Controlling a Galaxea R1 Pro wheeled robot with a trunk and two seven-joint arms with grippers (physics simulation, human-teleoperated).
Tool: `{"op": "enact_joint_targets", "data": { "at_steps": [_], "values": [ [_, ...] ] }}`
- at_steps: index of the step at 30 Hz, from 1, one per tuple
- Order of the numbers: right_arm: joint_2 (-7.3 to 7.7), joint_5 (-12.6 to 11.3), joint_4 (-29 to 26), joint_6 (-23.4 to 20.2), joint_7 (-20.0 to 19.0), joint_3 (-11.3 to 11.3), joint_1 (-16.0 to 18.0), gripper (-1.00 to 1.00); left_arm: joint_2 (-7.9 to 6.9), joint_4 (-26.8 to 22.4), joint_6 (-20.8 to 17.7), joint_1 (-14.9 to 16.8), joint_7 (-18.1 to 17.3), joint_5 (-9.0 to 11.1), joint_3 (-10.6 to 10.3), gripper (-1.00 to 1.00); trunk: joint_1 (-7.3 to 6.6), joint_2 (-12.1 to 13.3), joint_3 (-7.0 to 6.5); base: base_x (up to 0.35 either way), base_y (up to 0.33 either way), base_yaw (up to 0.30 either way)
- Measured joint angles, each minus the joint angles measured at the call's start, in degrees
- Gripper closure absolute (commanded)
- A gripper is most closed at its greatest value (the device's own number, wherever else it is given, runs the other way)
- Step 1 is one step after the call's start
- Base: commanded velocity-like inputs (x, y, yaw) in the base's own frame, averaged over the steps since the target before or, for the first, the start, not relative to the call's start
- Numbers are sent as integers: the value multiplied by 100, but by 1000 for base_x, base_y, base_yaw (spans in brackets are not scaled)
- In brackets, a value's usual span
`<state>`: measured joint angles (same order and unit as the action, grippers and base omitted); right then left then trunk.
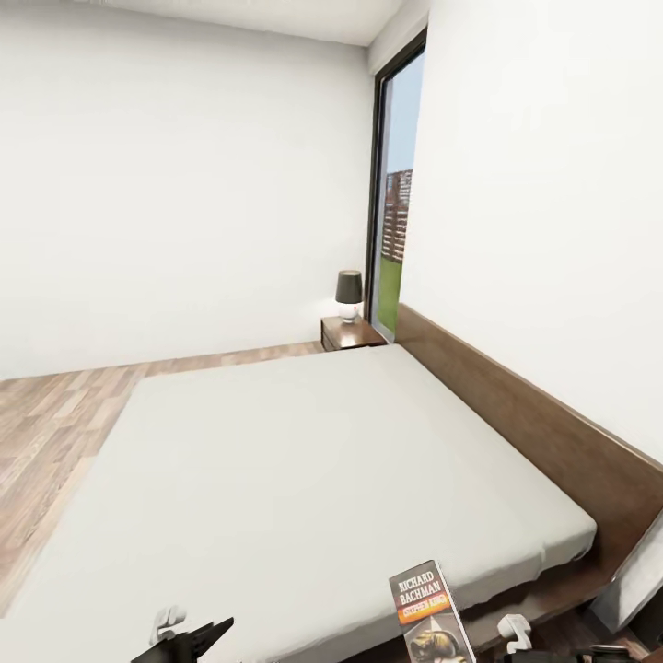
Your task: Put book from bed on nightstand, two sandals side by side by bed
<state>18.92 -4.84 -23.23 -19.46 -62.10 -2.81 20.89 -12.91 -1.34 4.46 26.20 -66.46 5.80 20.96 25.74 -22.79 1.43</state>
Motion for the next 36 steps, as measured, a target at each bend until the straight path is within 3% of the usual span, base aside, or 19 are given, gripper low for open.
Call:
{"op": "enact_joint_targets", "data": {
  "at_steps": [14,23,36],
  "values": [
    [0,4,0,1,-5,0,0,100,0,0,0,1,0,0,7,-100,0,-1,-29,-1,0,274],
    [0,8,1,2,-9,-6,0,100,0,0,0,1,0,1,5,-100,2,-3,-46,-204,0,271],
    [0,7,0,1,-3,-4,1,100,0,0,0,2,0,0,4,-100,1,-5,-72,-10,0,271]
  ]
}}
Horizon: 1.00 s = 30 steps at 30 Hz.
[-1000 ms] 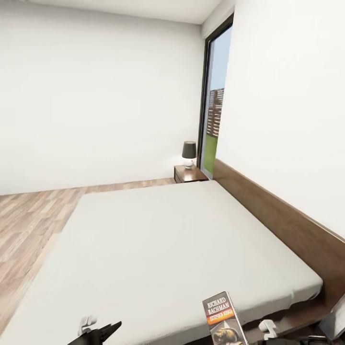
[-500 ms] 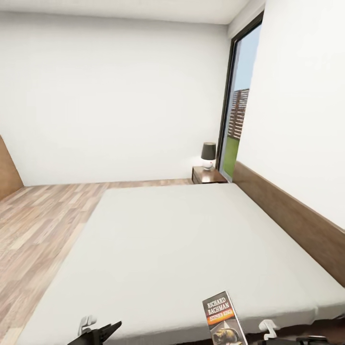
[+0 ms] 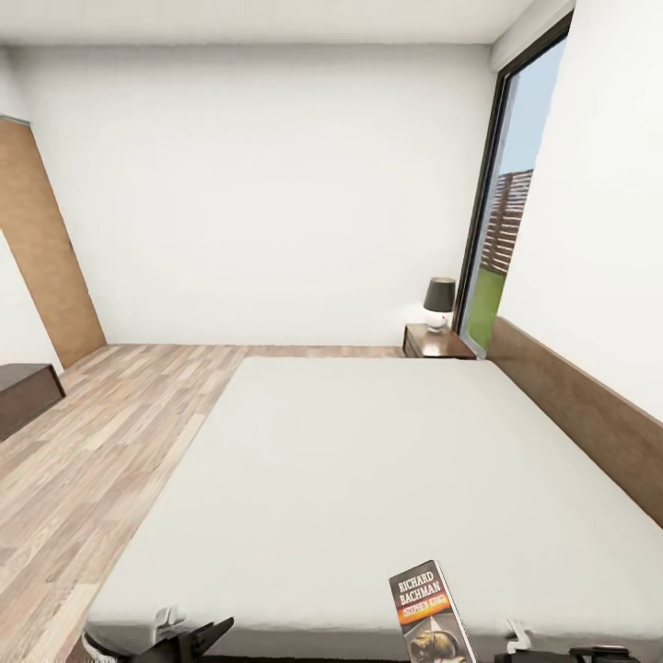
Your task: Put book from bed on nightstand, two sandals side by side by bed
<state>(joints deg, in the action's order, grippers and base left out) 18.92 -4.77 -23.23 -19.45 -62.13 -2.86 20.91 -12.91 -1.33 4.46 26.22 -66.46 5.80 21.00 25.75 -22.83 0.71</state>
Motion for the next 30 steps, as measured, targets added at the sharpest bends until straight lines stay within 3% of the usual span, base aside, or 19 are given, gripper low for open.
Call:
{"op": "enact_joint_targets", "data": {
  "at_steps": [16,30],
  "values": [
    [0,-2,-1,0,0,3,1,100,0,0,0,1,0,0,-2,-100,1,-3,-32,-3,0,267],
    [0,-7,-2,-1,0,2,3,100,0,0,0,2,0,0,3,-100,1,-4,-61,-180,0,221]
  ]
}}
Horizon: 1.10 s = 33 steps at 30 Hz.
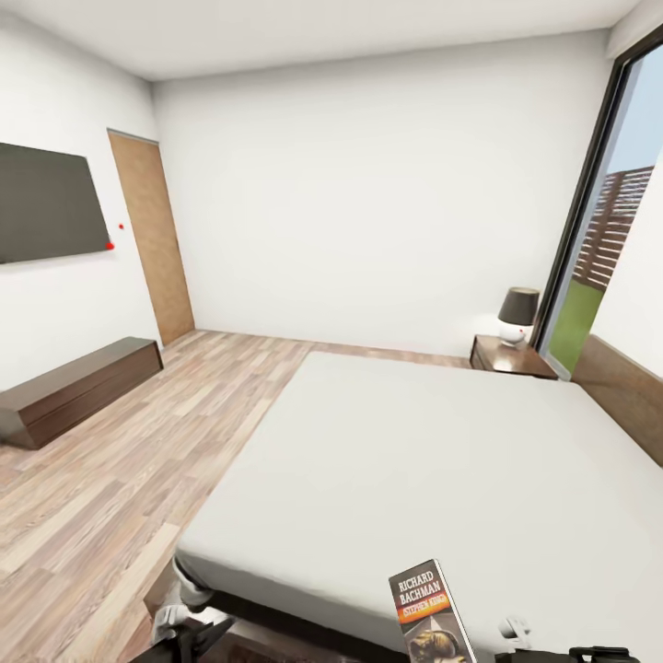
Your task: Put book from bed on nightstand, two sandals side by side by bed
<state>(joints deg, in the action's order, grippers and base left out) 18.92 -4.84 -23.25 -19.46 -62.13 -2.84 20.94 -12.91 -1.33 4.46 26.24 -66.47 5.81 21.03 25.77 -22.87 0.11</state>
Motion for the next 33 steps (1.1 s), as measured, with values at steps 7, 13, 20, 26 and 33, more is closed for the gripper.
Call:
{"op": "enact_joint_targets", "data": {
  "at_steps": [7,13,20,26,33],
  "values": [
    [0,0,0,0,0,1,1,100,0,0,0,-1,0,0,-1,-100,-1,0,-15,-8,0,218],
    [0,0,0,0,0,-2,-2,100,0,0,0,0,0,0,-5,-100,-1,0,-24,0,0,230],
    [0,1,0,0,3,-2,-1,100,0,0,0,0,0,0,-5,-100,-1,0,-26,0,0,231],
    [0,0,0,0,9,-1,-2,100,0,0,0,0,8,0,-7,-100,-1,0,-26,0,0,232],
    [0,1,0,0,9,1,-2,100,163,-6,16,0,1545,-17,-14,-100,-1,0,-26,0,0,232]
  ]
}}
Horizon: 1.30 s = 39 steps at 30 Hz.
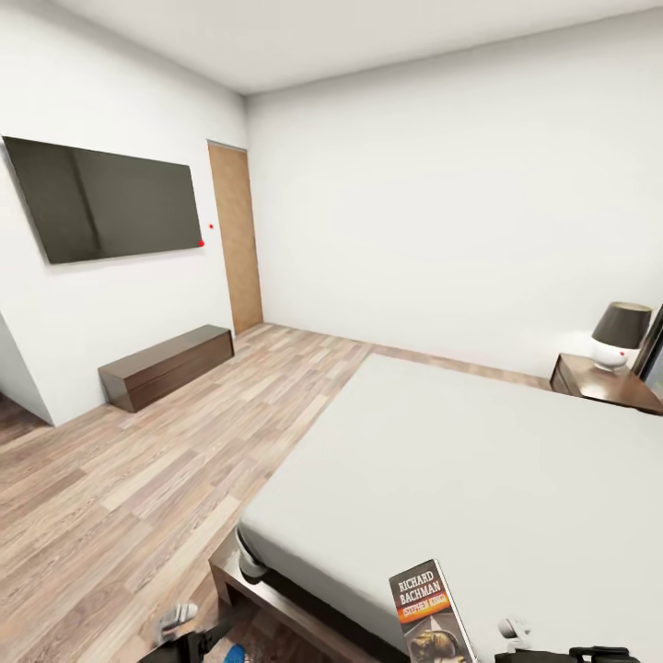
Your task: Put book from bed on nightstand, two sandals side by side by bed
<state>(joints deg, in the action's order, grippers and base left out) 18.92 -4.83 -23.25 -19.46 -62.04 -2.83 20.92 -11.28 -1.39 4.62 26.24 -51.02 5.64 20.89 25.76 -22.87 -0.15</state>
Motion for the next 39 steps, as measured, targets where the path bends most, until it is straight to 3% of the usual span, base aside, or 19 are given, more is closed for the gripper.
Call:
{"op": "enact_joint_targets", "data": {
  "at_steps": [2,5,7,8,11,14,16,19,23,26,29,39],
  "values": [
    [0,0,0,0,-6,0,0,100,145,-2,11,0,959,-17,-60,-100,0,0,0,0,0,232],
    [0,0,0,0,-8,-2,1,100,237,-3,13,0,1396,-122,-258,-100,0,0,0,0,0,232],
    [0,0,0,0,-5,-3,0,100,261,-3,12,0,1510,-213,-420,-100,0,0,0,0,0,232],
    [0,0,0,0,-7,-3,0,100,275,-3,12,0,1591,-291,-578,-100,0,0,0,0,0,232],
    [0,0,0,0,-10,2,0,100,276,-1,18,0,1816,-329,-659,-100,0,0,0,0,0,232],
    [0,0,0,-1,-17,2,0,100,236,12,78,-59,2482,-352,-712,-100,0,-1,0,0,0,232],
    [0,0,0,-1,-12,0,0,100,91,15,303,-277,2749,-365,-727,-100,0,-1,1,0,0,232],
    [0,-1,0,-1,-10,1,3,100,10,11,568,-410,2851,-372,-769,-100,0,-1,0,0,0,231],
    [0,0,0,0,-13,2,1,100,125,11,649,-453,2884,-538,-860,-100,0,-1,0,0,0,231],
    [0,0,0,-1,-10,0,1,100,184,15,661,-463,2892,-1031,-919,-100,0,0,0,0,0,231],
    [0,0,0,-1,-11,0,2,100,198,17,664,-465,2883,-1273,-930,-100,0,-1,0,0,0,231],
    [0,0,0,0,-12,2,0,100,203,17,767,-465,2895,-1345,-921,-100,0,-1,0,0,0,231]
  ]
}}
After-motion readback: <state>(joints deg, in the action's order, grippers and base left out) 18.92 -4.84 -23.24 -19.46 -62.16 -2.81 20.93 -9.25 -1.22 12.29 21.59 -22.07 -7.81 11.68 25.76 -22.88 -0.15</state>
